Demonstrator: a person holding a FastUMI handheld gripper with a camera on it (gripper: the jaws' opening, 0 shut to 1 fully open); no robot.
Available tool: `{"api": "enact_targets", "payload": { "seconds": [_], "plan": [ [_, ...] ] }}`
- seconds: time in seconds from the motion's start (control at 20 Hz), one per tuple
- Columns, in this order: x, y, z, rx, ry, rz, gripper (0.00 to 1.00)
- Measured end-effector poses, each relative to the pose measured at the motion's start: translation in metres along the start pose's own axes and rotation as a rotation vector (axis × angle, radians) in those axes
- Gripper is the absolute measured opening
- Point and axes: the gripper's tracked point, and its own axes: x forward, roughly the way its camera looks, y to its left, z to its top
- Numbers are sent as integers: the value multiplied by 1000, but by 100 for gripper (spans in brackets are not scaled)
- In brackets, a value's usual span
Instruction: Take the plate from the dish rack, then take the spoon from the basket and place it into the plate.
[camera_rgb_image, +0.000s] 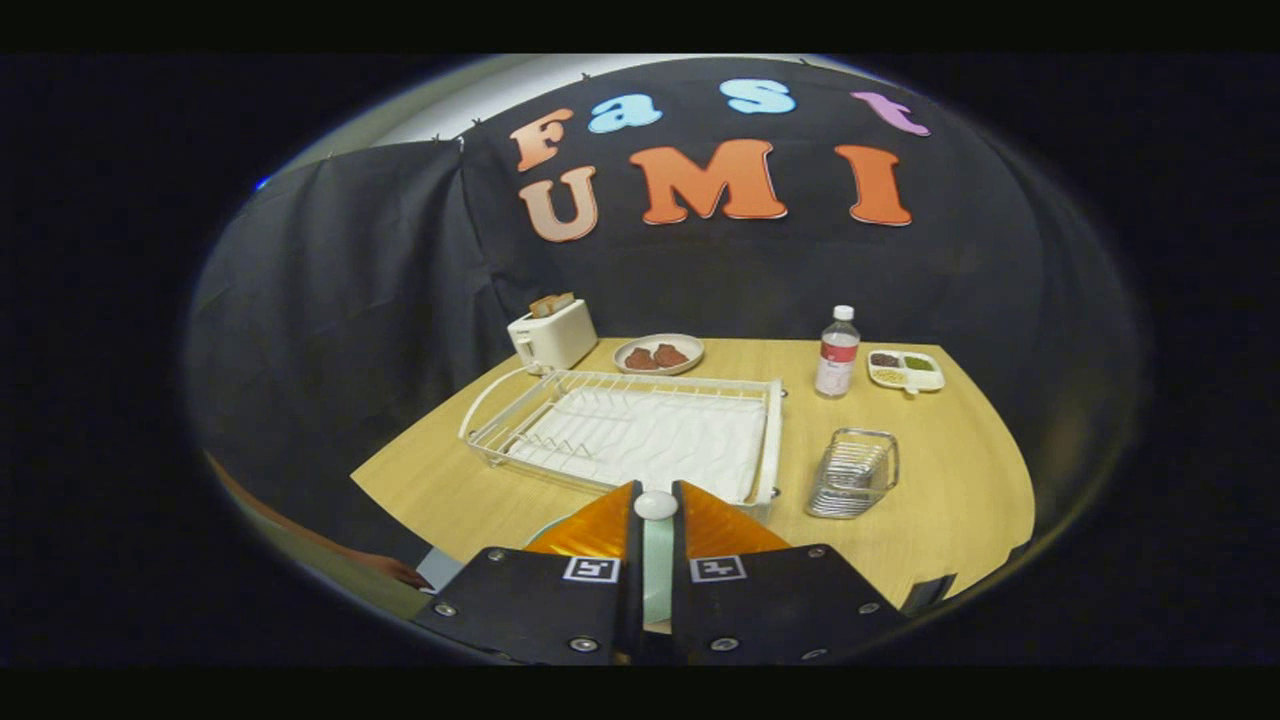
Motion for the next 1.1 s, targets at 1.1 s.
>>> {"api": "enact_targets", "payload": {
  "seconds": [1.1],
  "plan": [
    [49, 13, -78, 221, 190, 74, 22]
  ]
}}
